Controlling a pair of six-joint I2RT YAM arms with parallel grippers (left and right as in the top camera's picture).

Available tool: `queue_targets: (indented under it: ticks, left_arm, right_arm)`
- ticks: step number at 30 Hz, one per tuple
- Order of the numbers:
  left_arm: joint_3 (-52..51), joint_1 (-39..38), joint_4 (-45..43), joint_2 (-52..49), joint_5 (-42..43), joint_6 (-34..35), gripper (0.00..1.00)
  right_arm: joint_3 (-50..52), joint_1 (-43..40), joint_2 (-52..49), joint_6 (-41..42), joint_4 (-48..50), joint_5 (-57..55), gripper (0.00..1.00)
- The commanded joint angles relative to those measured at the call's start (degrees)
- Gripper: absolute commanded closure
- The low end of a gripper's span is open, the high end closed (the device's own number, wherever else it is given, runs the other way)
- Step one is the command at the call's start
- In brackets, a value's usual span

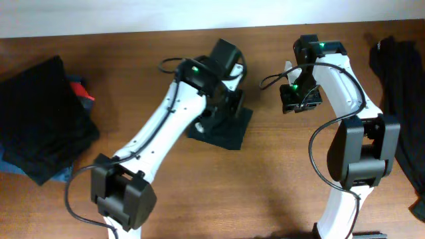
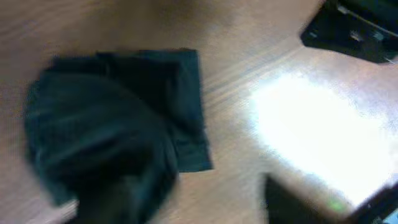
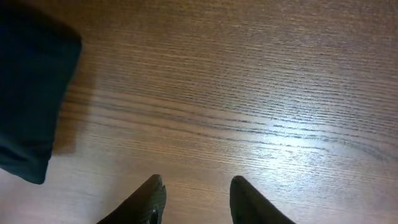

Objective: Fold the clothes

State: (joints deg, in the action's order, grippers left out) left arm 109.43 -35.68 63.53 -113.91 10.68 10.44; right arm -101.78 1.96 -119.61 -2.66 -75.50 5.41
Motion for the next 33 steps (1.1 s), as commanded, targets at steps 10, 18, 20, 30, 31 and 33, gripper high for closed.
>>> queue_targets:
  ticks: [10,18,20,30,31,33]
  left_arm:
    - [0.68,-0.26,2.14,0.00,-5.70,-2.54,0.16]
    - [0.44,12.15,0.92,0.85,-8.59,-2.34,0.18]
    - [0.44,15.08,0.11,0.20,-8.59,-2.34,0.21]
    - [0.44,18.73,0.85,-4.07,-8.59,-2.36,0.21]
    - [0.44,18.71,0.94,-4.11,-8.59,-2.36,0.21]
    - [0.44,18.71,0.96,-4.11,-8.59,-2.36,0.21]
  right_arm:
    - [0.63,0.24,1.16,0.37,-0.17,0.39,0.61]
    - [0.63,0.61,1.16,-14.67,0.63,32.46,0.60]
    - [0.63,1.64,1.16,-15.13,1.81,38.75,0.60]
    - [0.63,12.61,1.11,-5.66,8.52,24.37,0.55]
    - [0.63,13.44,1.11,-4.87,8.92,22.47,0.54]
    - [0.63,15.08,1.03,-3.85,9.81,19.45,0.53]
